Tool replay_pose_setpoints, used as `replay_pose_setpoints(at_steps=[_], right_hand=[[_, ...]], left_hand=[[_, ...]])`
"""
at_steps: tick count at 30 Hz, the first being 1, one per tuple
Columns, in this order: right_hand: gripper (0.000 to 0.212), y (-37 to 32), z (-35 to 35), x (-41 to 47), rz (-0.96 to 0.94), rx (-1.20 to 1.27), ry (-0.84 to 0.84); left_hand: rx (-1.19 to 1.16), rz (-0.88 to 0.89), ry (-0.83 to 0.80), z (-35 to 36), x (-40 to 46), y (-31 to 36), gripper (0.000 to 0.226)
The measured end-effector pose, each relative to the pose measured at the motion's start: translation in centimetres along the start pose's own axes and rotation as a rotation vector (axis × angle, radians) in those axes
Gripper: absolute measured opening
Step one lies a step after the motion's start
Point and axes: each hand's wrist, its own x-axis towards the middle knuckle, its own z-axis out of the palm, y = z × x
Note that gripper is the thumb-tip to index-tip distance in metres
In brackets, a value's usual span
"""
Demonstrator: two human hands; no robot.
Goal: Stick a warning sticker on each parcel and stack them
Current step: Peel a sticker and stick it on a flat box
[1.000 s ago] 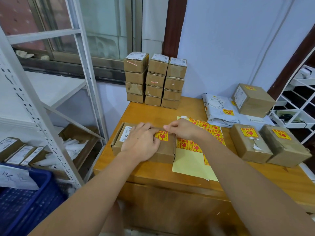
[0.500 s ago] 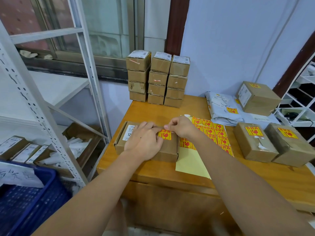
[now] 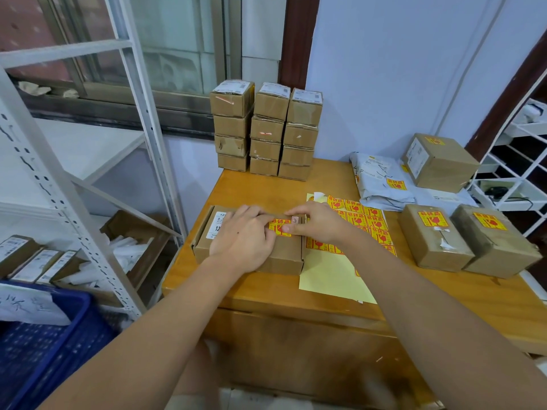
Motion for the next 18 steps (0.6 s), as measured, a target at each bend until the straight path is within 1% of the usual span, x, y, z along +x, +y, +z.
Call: replay_pose_setpoints(at_steps=[4, 9, 12, 14, 17, 18], right_hand=[[0.066, -0.6, -0.8, -0.6, 0.000, 0.030, -0.086], [0.076, -0.9, -1.5, -1.2, 0.021, 0.047, -0.183], [0.077, -1.0, -1.9, -1.6, 0.020, 0.029, -0.191], [0.072, -1.2, -1.8, -1.6, 0.028, 0.017, -0.171], [0.069, -1.5, -1.2, -0.7, 0.066, -0.039, -0.036], [0.061, -1.7, -0.9, -0.3, 0.078, -0.070, -0.001]], left_hand=[[0.005, -0.002, -0.008, 0.0, 0.0, 0.0, 0.042], [-0.001, -0.007, -0.012, -0.1, 0.0, 0.0, 0.043], [-0.005, -0.006, -0.018, -0.2, 0.0, 0.1, 0.043], [-0.008, 0.002, -0.014, -0.2, 0.0, 0.1, 0.043], [-0.024, -0.022, -0.002, 0.0, -0.1, 0.0, 0.042], [-0.026, -0.036, 0.001, 0.0, -0.1, 0.0, 0.042]])
